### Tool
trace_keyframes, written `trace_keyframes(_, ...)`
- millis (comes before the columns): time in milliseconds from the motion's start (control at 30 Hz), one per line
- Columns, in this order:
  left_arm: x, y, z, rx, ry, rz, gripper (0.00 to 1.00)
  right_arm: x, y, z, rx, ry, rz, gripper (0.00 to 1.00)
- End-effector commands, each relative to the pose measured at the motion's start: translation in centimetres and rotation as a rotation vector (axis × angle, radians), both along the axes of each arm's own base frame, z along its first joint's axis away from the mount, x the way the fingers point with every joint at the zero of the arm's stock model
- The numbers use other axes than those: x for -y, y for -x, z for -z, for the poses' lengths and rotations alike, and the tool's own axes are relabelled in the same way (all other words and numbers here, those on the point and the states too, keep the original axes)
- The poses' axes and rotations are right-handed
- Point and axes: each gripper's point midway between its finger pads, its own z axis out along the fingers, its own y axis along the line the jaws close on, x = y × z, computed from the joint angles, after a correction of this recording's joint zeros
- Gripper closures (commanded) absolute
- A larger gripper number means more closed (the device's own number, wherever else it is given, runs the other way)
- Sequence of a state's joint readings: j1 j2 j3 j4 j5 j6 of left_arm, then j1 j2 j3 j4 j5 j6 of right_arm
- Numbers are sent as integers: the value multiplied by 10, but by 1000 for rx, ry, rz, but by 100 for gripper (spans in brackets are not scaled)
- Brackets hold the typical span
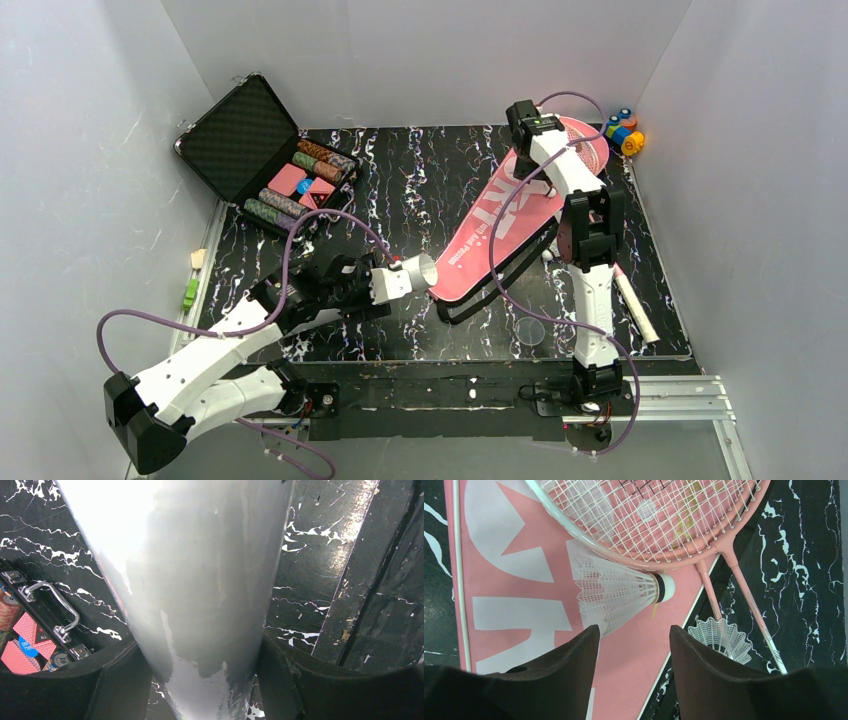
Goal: Pack up the badminton gear
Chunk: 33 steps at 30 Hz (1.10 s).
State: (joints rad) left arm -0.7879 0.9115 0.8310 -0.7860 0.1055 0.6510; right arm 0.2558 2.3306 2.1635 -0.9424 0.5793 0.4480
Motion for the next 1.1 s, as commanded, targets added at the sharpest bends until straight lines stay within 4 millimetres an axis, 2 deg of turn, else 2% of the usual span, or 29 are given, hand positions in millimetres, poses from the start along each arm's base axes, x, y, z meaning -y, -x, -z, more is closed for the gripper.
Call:
trace_keyframes(0,1,-2,-10,38,29,0,52,6,-5,-1,22,30,11,40)
trace_keyframes(133,1,0,-8,30,31,0,52,7,-4,-3,27,35,11,44)
trace_keyframes(233,1,0,-9,30,33,1,52,7,-4,-2,24,37,13,51)
trace_keyframes(333,1,0,-10,33,34,0,52,8,0,-3,18,37,18,62)
trace_keyframes(500,2,0,-12,33,37,2,52,8,8,-14,32,35,21,74)
trace_keyframes(633,3,-2,-15,38,42,0,52,7,16,-22,34,34,19,94)
trace_keyframes(700,3,-2,-16,40,43,-2,52,2,23,-32,38,36,8,99)
trace_keyframes(867,4,-1,-15,31,46,0,52,-21,52,-64,83,23,-48,99)
trace_keyframes(967,4,-1,-13,26,44,-2,52,-37,80,-86,125,-12,-97,99)
trace_keyframes(1033,4,-1,-12,27,43,-2,52,-51,104,-98,143,-92,-141,99)
trace_keyframes(1067,4,-1,-12,28,44,-1,52,-57,120,-111,170,-156,-153,99)
